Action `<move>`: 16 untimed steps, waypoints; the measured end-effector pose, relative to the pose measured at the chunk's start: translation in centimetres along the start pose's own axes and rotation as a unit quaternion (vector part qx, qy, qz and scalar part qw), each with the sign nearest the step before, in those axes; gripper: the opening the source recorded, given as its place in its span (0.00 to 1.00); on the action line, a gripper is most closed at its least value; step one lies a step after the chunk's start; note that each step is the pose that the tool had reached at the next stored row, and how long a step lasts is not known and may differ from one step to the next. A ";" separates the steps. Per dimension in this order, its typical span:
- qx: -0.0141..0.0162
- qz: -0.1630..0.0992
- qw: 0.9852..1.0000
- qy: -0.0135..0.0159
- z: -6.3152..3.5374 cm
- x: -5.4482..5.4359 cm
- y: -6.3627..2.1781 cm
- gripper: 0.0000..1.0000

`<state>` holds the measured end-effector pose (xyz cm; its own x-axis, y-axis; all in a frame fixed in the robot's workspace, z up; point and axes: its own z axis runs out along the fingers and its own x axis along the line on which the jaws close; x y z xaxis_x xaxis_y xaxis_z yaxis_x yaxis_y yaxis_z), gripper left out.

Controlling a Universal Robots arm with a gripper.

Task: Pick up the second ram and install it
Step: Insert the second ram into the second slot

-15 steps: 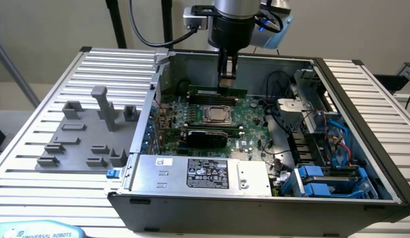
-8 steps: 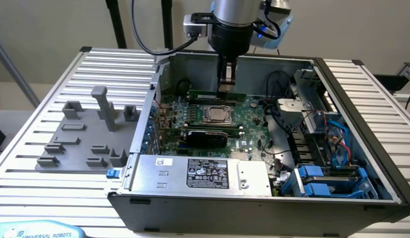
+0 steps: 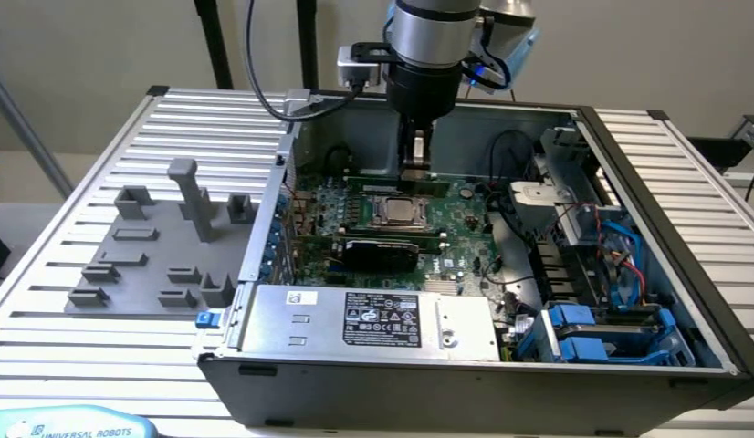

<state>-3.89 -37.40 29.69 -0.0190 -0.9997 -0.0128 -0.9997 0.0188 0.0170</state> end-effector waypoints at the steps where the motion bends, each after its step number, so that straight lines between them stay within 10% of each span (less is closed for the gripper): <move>1: 0.000 0.000 1.000 0.000 0.18 0.0 0.00 0.13; 16: 0.000 0.000 1.000 0.000 2.90 0.1 -0.05 0.13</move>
<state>-3.89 -37.45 26.79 -0.0191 -0.9997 -0.0128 -0.9997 0.0188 0.0167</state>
